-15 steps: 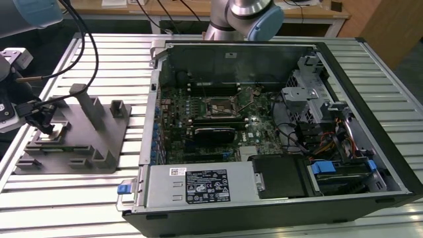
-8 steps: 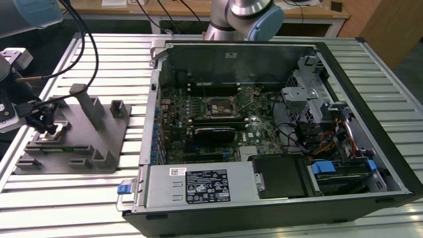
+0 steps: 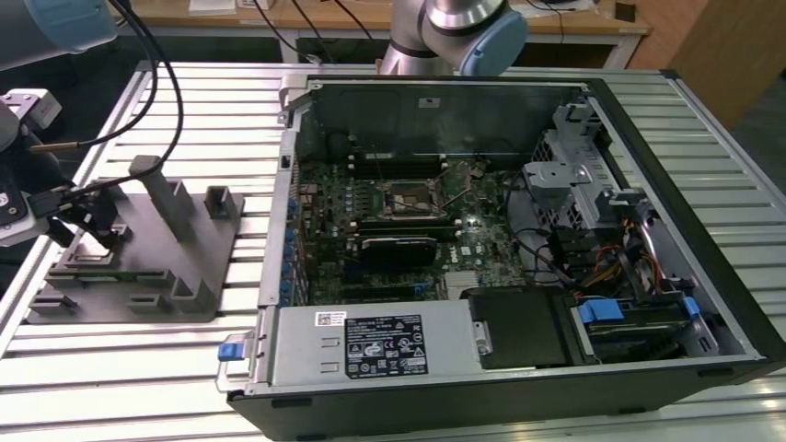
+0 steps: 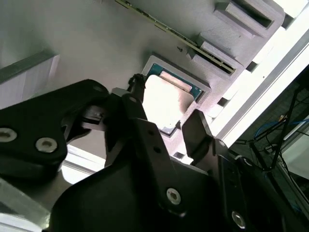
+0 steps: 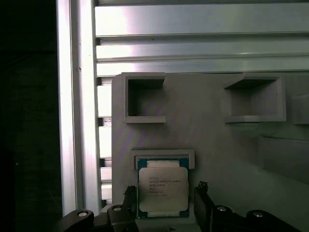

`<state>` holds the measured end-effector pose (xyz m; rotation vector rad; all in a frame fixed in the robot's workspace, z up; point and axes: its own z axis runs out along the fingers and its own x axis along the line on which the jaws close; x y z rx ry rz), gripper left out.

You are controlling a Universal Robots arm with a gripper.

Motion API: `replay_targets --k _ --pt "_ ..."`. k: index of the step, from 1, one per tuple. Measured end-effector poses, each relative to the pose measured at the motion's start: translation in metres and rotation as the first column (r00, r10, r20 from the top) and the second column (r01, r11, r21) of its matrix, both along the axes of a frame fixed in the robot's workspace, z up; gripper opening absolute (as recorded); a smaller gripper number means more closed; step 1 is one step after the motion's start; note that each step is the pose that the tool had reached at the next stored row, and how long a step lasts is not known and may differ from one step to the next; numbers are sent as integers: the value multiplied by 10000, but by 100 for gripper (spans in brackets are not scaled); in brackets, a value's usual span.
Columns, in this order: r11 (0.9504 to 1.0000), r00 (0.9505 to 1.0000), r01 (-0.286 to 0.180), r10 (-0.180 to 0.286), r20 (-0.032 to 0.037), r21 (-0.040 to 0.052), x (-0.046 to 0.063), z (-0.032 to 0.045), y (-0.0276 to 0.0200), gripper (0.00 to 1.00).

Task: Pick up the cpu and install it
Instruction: 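Pick up the cpu and move it towards the insertion slot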

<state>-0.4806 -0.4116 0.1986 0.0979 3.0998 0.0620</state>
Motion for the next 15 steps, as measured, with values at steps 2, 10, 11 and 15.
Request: replay_targets --k 2,10,11,15 --pt "10000 10000 0 0 -1 -1 0 -1 0 59" --pt "10000 10000 -76 76 0 0 0 -62 0 59" --pt "10000 10000 -76 76 0 0 0 -68 0 59" --pt "10000 10000 -75 75 0 0 4 -84 9 59"
